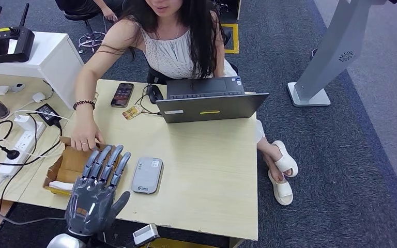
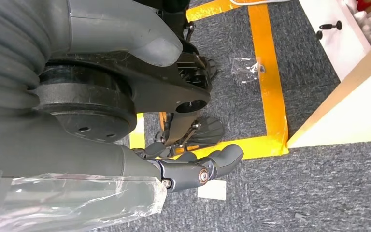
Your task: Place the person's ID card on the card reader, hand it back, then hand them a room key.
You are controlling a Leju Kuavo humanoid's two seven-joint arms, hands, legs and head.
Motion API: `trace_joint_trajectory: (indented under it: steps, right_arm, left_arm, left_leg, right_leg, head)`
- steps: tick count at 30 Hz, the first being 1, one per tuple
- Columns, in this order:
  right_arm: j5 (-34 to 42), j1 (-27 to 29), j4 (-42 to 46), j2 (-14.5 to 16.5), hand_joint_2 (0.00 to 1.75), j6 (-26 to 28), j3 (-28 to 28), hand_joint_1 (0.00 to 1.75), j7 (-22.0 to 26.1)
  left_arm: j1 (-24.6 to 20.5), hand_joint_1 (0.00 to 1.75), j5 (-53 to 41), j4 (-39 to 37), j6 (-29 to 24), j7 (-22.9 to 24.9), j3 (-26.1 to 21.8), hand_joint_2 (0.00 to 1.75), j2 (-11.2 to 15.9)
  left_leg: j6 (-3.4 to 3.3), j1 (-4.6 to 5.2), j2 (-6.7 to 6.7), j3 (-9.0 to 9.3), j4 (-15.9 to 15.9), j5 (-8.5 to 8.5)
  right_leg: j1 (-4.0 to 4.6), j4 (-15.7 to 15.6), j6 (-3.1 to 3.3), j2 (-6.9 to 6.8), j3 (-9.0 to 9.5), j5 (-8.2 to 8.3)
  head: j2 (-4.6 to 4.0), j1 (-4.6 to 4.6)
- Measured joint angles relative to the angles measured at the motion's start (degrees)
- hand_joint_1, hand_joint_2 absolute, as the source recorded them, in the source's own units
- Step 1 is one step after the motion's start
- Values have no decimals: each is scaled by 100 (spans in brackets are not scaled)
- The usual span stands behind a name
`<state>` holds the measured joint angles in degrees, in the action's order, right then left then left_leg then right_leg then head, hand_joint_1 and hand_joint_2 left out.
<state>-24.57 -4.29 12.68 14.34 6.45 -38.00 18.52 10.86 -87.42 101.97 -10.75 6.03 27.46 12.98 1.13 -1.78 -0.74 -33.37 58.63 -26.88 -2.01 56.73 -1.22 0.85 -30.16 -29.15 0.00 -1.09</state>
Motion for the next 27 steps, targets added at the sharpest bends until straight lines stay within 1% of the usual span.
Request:
trace_joint_trajectory:
  steps: [5,10,13,21,27]
  right_arm:
    - [-40,1,0,0,175,14,-38,0,-41]
    - [-148,1,0,0,175,2,-42,0,-68]
    - [-243,0,0,1,175,-7,-42,0,-77]
    - [-464,-1,0,7,175,-11,-42,0,-104]
    - [-538,-1,0,7,175,-20,-42,0,-113]
  left_arm:
    - [231,0,240,-3,-8,337,-9,175,197]
    - [268,0,341,-89,8,462,-163,175,234]
    - [214,0,295,-203,39,476,-370,175,173]
    - [-140,0,82,-762,164,439,-1025,175,-162]
    - [-331,0,-6,-1070,218,397,-1310,175,-339]
  left_leg:
    - [0,0,-1,0,-1,0]
    - [0,0,-1,0,-1,1]
    - [0,0,-1,0,-1,1]
    - [1,0,-2,0,-1,3]
    - [1,0,-2,-1,-1,3]
  right_leg:
    - [0,0,1,-2,-7,-1]
    - [0,0,0,-2,-6,0]
    - [0,0,0,-2,-6,0]
    - [0,1,0,-3,-3,2]
    - [0,1,0,-2,0,2]
  head:
    - [0,0]
    - [0,1]
    - [0,1]
    - [0,0]
    - [0,1]
